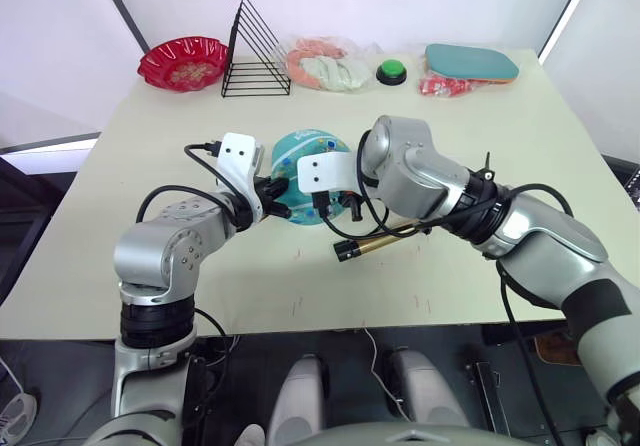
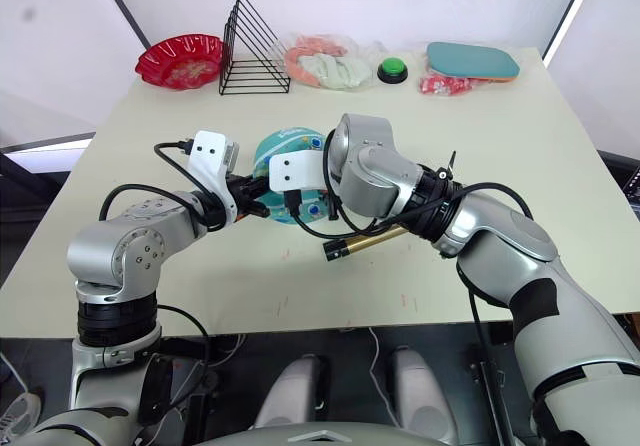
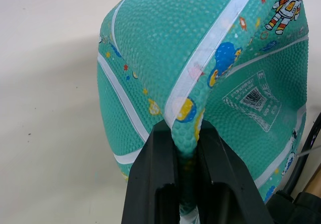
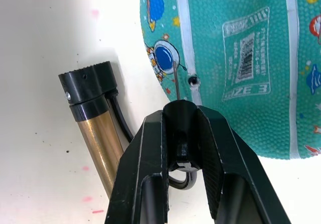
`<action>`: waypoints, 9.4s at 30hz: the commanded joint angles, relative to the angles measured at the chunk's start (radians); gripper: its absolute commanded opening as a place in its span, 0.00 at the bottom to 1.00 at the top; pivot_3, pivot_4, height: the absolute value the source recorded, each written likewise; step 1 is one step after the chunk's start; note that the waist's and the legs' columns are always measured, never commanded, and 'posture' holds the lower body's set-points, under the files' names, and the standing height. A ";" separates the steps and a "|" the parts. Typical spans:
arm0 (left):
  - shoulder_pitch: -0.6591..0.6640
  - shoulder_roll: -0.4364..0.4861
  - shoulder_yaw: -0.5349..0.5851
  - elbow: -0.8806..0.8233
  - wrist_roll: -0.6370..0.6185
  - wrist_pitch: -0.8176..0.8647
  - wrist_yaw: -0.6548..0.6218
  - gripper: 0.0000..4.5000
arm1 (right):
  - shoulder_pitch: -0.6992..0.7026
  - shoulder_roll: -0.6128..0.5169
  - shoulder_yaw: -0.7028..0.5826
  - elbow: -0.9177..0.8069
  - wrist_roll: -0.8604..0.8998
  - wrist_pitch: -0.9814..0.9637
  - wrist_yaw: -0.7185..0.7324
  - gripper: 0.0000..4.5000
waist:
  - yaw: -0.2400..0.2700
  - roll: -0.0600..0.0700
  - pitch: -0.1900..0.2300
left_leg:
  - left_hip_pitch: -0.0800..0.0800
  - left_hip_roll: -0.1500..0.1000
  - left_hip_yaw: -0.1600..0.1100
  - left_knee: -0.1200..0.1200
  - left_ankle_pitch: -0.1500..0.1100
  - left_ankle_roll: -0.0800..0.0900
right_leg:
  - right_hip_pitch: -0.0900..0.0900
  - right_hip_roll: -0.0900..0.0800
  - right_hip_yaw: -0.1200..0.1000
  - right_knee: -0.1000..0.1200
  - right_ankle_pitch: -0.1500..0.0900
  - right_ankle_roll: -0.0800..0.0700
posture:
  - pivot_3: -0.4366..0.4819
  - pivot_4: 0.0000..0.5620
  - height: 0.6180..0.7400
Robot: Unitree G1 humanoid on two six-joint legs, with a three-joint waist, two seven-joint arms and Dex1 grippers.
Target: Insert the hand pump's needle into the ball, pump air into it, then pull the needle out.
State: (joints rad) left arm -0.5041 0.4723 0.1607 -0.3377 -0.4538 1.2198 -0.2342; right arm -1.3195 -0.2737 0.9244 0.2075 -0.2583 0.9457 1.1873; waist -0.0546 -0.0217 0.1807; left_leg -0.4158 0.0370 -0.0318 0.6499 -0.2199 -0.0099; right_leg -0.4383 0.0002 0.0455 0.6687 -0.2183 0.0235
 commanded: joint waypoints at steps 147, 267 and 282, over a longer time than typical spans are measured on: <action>0.056 -0.008 0.001 -0.040 0.027 0.034 0.048 0.00 | 0.037 0.201 -0.034 0.053 -0.010 0.089 -0.067 0.07 | -0.032 -0.002 -0.003 | 0.004 0.001 0.000 -0.001 0.000 0.000 | 0.000 0.003 0.001 0.005 -0.001 -0.001 | 0.48 0.27 1.00; 0.102 0.032 0.038 0.104 0.083 -0.102 -0.100 0.00 | 0.528 -0.073 -0.503 -0.501 0.238 -0.256 -0.195 0.73 | -0.007 -0.004 -0.007 | 0.022 0.001 -0.026 -0.035 0.003 -0.015 | 0.010 0.013 -0.008 -0.005 -0.015 -0.018 | 0.48 0.27 1.00; 0.104 0.033 0.039 0.107 0.080 -0.115 -0.096 0.00 | 0.463 -0.035 -0.427 -0.164 0.176 -0.646 -0.209 0.73 | -0.004 -0.004 -0.007 | 0.022 0.001 -0.026 -0.034 0.003 -0.015 | 0.010 0.014 -0.008 -0.005 -0.015 -0.018 | 0.48 0.27 1.00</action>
State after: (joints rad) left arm -0.4248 0.4956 0.2101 -0.2725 -0.3949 1.0864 -0.3489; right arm -0.8307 -0.3110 0.5003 0.0387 -0.0733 0.3439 0.9877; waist -0.0586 -0.0254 0.1739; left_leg -0.3935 0.0383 -0.0579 0.6158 -0.2169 -0.0246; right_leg -0.4284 0.0139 0.0377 0.6636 -0.2332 0.0058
